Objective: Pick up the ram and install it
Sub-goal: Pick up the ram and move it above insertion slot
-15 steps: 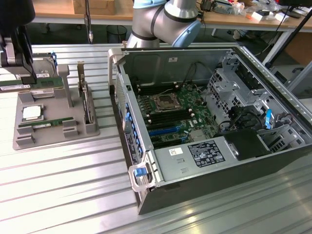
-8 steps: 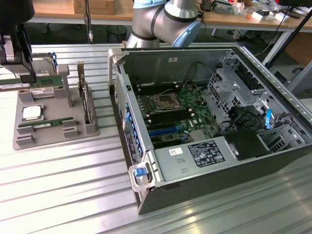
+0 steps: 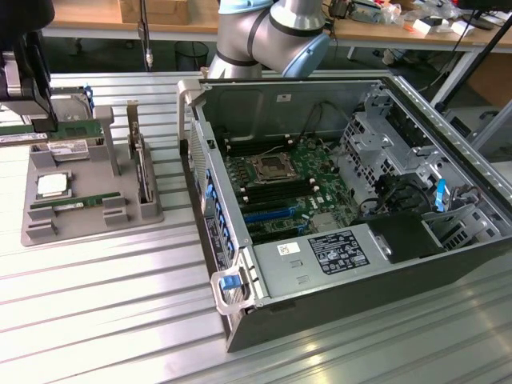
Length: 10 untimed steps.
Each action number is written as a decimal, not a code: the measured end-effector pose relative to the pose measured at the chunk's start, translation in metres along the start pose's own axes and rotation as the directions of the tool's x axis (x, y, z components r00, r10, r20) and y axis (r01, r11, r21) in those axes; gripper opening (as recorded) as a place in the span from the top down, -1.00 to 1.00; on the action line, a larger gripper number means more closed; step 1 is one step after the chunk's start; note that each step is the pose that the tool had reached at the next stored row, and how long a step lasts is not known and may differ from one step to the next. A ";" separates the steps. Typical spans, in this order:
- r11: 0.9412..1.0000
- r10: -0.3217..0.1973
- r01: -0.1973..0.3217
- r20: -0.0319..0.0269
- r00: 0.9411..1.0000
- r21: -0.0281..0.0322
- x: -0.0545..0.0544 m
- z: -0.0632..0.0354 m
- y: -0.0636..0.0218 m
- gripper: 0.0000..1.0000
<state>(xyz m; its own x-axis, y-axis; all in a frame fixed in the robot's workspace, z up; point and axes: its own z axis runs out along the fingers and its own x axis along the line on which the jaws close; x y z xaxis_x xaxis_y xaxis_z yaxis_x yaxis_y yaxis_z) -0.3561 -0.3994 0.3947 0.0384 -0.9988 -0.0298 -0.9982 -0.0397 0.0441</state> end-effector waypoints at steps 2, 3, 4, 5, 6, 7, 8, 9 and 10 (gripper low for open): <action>1.000 0.000 0.000 0.000 1.000 0.000 0.000 -0.0009 0.0001 0.76; 1.000 0.000 0.000 0.000 1.000 0.000 0.000 -0.0019 0.0001 0.76; 1.000 0.000 0.000 0.000 1.000 0.000 0.000 -0.0027 0.0001 0.76; 1.000 0.000 0.000 0.000 1.000 0.000 0.000 -0.0033 0.0001 0.76; 1.000 0.000 0.000 0.000 1.000 0.000 0.000 -0.0037 0.0002 0.76; 1.000 0.000 0.000 0.000 1.000 0.000 0.000 -0.0047 0.0002 0.76; 1.000 0.000 0.000 0.000 1.000 0.000 0.000 -0.0056 0.0003 0.76; 1.000 0.000 0.000 0.000 1.000 0.000 0.000 -0.0060 0.0003 0.76; 1.000 0.000 0.000 0.000 1.000 0.000 0.000 -0.0064 0.0003 0.76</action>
<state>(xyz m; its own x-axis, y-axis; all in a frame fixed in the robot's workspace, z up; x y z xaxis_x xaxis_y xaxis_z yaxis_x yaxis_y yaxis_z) -0.3561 -0.3994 0.4012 0.0384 -0.9988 -0.0298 -0.9982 -0.0397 0.0442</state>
